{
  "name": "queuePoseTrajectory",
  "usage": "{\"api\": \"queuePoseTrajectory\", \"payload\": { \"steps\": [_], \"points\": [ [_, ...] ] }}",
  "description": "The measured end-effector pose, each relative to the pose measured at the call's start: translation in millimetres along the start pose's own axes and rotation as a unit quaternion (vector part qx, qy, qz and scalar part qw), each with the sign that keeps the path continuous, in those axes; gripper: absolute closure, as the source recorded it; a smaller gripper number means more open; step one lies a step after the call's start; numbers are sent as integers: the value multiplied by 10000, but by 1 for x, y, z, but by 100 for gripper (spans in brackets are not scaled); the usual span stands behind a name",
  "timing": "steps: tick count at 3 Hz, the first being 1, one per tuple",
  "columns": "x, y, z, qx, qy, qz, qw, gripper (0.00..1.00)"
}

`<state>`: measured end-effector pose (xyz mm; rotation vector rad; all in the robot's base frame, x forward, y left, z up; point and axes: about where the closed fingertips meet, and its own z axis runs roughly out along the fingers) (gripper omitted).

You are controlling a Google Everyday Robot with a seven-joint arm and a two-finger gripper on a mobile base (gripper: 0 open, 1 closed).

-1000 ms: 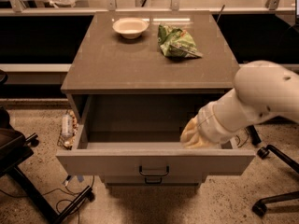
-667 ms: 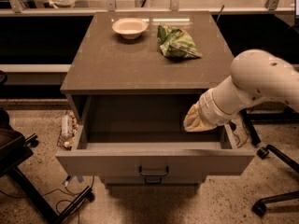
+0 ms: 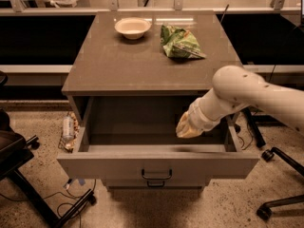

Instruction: Open top drawer

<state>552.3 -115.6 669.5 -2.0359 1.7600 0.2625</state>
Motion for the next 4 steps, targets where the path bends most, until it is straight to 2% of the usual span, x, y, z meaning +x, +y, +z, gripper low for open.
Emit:
{"api": "queuePoseTrajectory", "payload": {
  "steps": [1, 2, 3, 4],
  "points": [
    [-18, 38, 32, -546, -27, 273, 9981, 100],
    [-34, 73, 33, -1068, 111, 479, 9931, 100],
    [-34, 73, 33, -1068, 111, 479, 9931, 100],
    [-53, 98, 15, -1346, 379, 582, 9885, 83]
  ]
}}
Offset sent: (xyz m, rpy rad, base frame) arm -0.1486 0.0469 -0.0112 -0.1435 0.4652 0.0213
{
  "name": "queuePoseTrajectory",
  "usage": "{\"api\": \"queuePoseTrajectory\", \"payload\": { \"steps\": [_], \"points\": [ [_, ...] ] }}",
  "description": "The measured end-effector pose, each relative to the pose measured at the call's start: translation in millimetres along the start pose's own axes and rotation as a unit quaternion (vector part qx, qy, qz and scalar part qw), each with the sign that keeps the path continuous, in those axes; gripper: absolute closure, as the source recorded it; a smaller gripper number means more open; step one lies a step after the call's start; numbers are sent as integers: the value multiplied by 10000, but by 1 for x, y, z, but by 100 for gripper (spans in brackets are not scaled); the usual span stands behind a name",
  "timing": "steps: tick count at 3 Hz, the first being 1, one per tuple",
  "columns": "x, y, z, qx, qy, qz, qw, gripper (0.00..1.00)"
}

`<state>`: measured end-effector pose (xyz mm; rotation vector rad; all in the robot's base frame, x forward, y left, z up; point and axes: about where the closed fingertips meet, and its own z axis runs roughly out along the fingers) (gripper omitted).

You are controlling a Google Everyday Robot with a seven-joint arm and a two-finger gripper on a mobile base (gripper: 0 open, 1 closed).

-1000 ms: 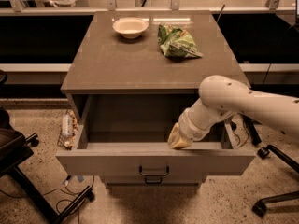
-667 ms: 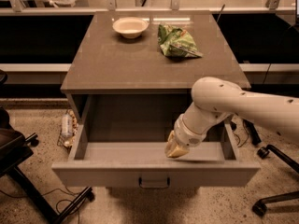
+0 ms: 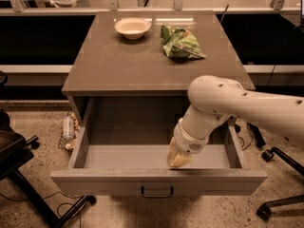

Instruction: Open top drawer

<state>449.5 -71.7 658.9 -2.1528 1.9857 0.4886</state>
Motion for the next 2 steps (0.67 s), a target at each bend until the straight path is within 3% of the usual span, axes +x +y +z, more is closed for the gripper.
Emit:
{"api": "queuePoseTrajectory", "payload": {
  "steps": [1, 2],
  "points": [
    [-4, 22, -22, -71, 199, 307, 9993, 60],
    [-5, 23, -23, -63, 205, 295, 9993, 28]
  ]
}}
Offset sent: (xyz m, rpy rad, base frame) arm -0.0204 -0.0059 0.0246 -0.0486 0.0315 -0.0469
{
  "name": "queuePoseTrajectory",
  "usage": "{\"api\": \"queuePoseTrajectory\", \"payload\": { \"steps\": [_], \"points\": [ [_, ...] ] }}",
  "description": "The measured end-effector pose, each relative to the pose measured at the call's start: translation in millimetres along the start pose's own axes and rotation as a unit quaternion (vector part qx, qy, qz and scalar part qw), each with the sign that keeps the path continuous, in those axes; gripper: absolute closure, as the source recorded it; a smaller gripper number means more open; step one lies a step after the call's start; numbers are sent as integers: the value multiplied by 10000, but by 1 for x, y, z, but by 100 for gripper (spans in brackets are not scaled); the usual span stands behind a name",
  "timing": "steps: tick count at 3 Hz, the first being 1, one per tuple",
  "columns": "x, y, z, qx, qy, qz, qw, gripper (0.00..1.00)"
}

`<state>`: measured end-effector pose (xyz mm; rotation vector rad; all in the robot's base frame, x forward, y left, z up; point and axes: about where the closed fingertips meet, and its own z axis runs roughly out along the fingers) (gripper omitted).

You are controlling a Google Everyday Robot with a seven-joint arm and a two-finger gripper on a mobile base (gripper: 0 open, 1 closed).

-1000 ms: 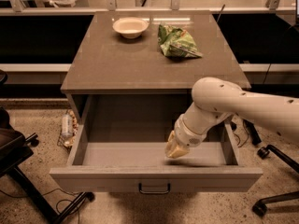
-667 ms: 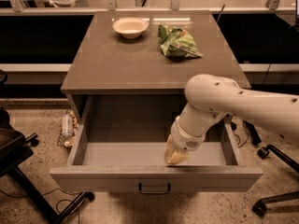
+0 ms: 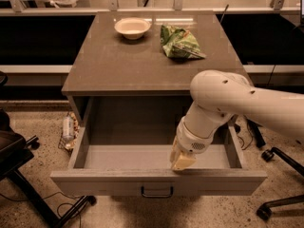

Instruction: Open top drawer

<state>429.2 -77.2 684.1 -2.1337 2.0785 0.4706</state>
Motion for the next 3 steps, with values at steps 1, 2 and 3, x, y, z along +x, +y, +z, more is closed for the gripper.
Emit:
{"api": "queuePoseTrajectory", "payload": {
  "steps": [1, 2, 3],
  "points": [
    [0, 1, 0, 5, 5, -6, 10000, 5],
    [0, 1, -1, 9, 9, -10, 10000, 0],
    [0, 1, -1, 9, 9, -10, 10000, 0]
  ]
}}
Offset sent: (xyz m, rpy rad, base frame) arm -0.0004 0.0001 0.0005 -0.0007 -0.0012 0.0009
